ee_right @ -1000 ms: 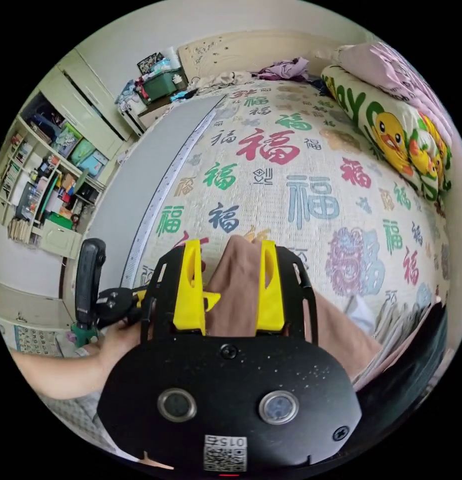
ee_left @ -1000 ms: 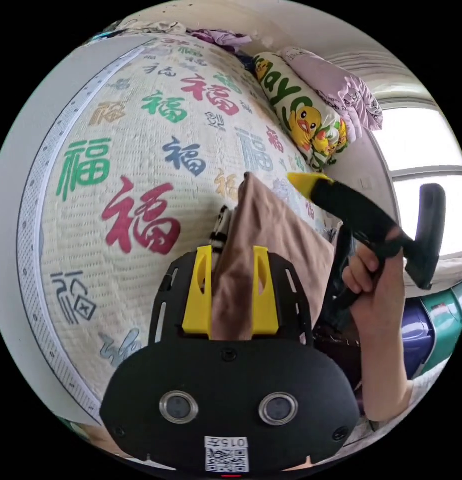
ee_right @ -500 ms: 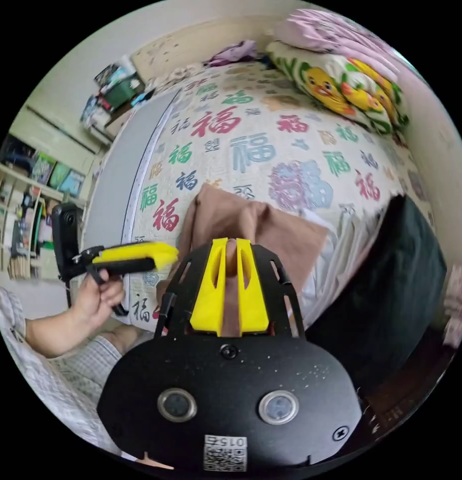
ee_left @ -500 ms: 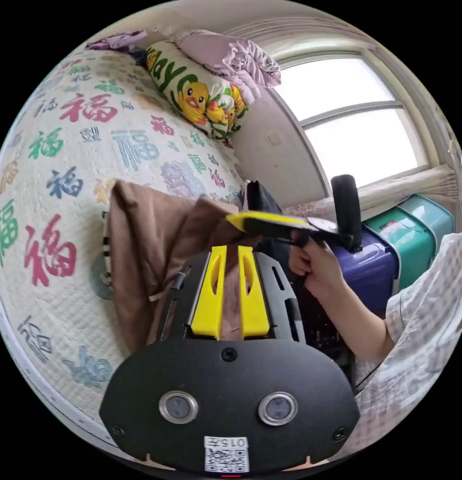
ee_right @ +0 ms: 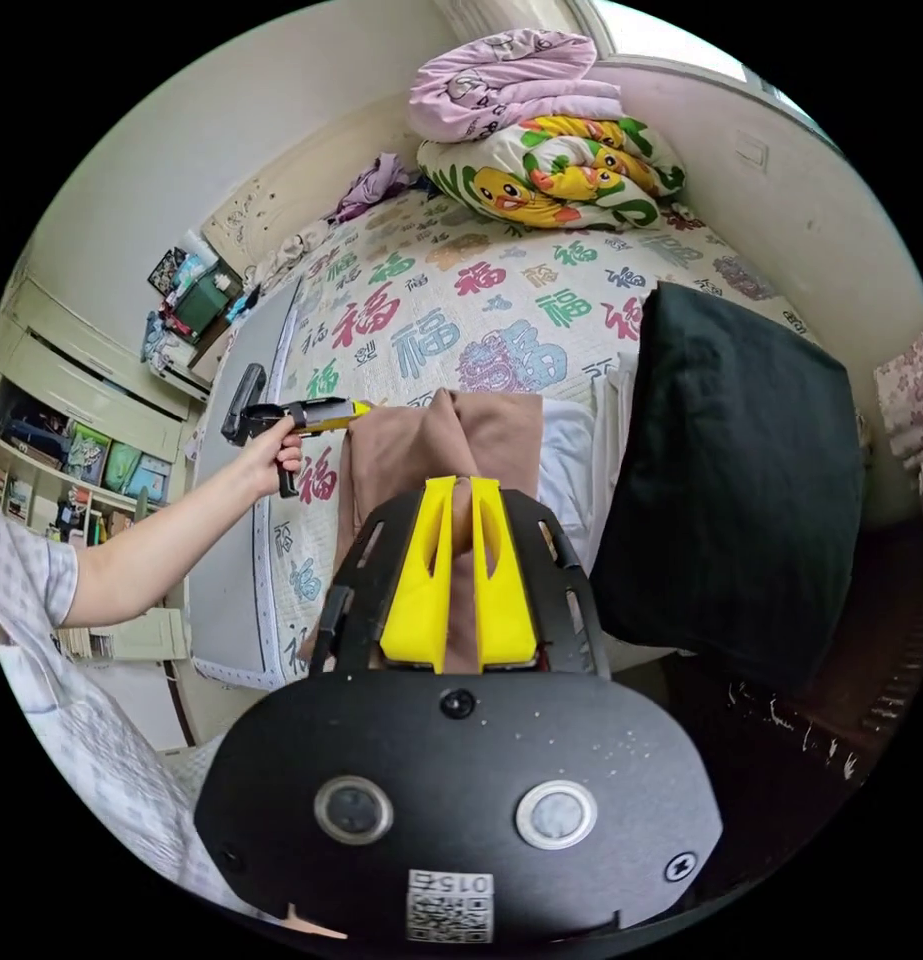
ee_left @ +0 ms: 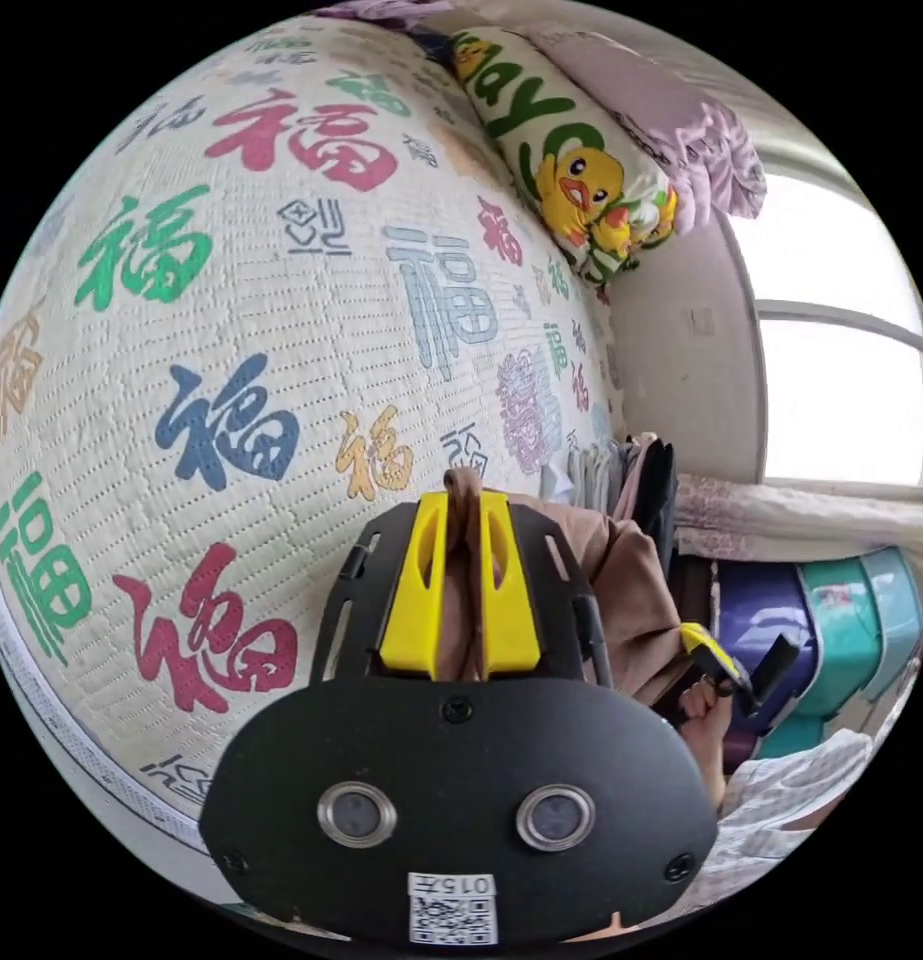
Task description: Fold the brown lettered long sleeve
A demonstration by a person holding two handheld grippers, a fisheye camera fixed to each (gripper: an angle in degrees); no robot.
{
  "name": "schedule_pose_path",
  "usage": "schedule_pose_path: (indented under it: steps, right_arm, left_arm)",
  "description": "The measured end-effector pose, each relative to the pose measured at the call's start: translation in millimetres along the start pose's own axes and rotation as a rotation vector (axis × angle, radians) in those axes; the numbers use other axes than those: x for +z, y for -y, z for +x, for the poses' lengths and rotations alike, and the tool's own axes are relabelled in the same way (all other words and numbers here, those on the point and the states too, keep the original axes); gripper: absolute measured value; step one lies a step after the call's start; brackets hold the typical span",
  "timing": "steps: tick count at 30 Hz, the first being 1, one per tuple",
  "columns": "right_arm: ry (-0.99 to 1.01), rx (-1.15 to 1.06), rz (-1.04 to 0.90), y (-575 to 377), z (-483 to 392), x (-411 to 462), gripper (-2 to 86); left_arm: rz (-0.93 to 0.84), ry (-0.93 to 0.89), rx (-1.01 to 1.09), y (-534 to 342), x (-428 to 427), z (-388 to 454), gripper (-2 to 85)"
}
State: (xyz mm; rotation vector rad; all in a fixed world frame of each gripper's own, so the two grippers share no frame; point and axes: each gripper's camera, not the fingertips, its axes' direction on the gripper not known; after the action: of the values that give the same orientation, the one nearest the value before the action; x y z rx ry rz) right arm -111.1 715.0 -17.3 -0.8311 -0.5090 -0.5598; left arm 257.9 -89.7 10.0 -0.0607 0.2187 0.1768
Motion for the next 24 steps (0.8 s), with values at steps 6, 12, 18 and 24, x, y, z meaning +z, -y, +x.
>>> schedule_pose_path:
  steps: [6,12,18,24]
  right_arm:
    - [0.108,0.079,0.198,-33.5,9.3,-102.0,2.5]
    - [0.113,-0.027,0.450,-52.6,-46.0,-244.3,1.6]
    - [0.215,-0.060,0.566,-66.8,-108.1,-317.6,1.3]
    - [0.424,-0.016,0.560,-67.4,-207.9,-334.8,1.1]
  left_arm:
    - [0.196,-0.135,0.140,-79.8,-86.8,4.6,1.7]
    - [0.480,-0.241,0.186,-187.4,-219.3,-24.7,1.0]
    - [0.781,-0.241,0.243,-311.3,-386.5,-93.7,0.8]
    - [0.904,-0.167,0.286,-437.0,-539.6,-174.4,0.7]
